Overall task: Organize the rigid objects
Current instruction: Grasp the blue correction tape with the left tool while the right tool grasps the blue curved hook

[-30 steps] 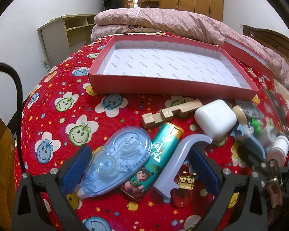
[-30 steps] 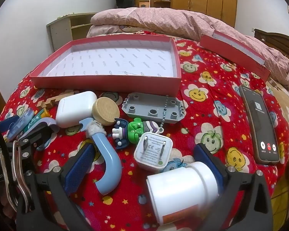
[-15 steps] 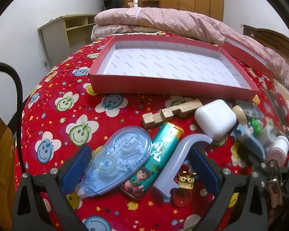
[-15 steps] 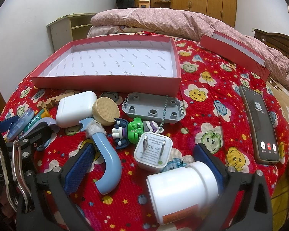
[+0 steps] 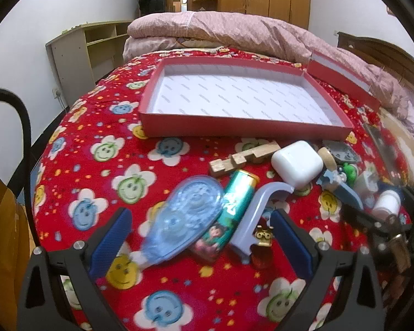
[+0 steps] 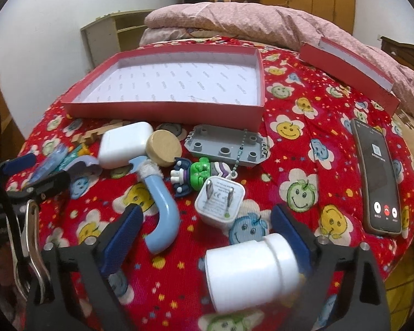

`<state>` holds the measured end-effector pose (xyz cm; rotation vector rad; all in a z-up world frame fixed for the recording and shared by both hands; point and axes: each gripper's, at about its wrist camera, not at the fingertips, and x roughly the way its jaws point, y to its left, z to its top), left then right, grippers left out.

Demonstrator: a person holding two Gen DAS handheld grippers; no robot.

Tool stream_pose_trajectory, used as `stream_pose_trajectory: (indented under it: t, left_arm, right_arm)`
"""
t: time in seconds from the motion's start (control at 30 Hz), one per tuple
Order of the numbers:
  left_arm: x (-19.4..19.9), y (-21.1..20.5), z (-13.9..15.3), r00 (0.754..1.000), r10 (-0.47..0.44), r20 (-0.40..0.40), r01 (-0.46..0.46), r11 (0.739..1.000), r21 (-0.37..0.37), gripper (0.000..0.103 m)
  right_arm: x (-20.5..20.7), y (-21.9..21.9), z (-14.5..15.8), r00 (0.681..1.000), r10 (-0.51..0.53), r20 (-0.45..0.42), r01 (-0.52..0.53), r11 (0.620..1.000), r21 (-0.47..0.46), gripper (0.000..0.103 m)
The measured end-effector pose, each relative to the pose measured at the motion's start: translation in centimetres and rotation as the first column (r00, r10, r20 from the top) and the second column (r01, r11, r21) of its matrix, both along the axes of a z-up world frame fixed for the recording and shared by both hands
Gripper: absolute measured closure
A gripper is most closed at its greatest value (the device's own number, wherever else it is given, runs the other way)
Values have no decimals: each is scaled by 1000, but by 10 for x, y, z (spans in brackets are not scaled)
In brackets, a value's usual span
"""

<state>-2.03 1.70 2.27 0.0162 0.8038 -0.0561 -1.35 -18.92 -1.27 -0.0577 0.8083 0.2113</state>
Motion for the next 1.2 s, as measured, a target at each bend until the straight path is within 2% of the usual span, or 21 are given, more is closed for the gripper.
stream_pose_trajectory:
  t: [0.2, 0.37, 0.43, 0.57, 0.67, 0.93, 1.07, 1.2]
  left_arm:
    - [-7, 20, 7, 1000, 17, 2, -17, 1000, -11, 1]
    - [-10, 29, 9, 999, 38, 11, -38, 999, 15, 2]
    - [-11, 32, 9, 999, 42, 8, -42, 999, 0, 3]
    - [-13, 35, 12, 999, 42, 13, -42, 999, -9, 3]
    - [-13, 34, 14, 999, 40, 18, -40, 999, -13, 4]
    - [-9, 34, 9, 1000, 23, 15, -24, 1000, 13, 19]
    - [-2, 37, 2, 999, 44, 7, -44, 999, 25, 21]
    - [2, 43, -1, 998, 62, 16, -62, 998, 8, 21]
  right_arm:
    - [-20, -1, 15, 998, 52, 46, -52, 999, 11, 13]
    - [-23, 7, 16, 994, 102, 41, -103, 994, 37, 34]
    - [-23, 9, 16, 994, 94, 55, -96, 995, 23, 39]
    - [-23, 4, 22, 995, 72, 74, -74, 997, 28, 58]
    - [-24, -2, 27, 995, 72, 73, -77, 994, 71, 60]
    - [-36, 10, 31, 987, 134, 92, -141, 988, 65, 65]
    - [-38, 18, 26, 983, 166, 78, -170, 984, 50, 65]
    - [-32, 19, 19, 987, 153, 53, -155, 987, 36, 65]
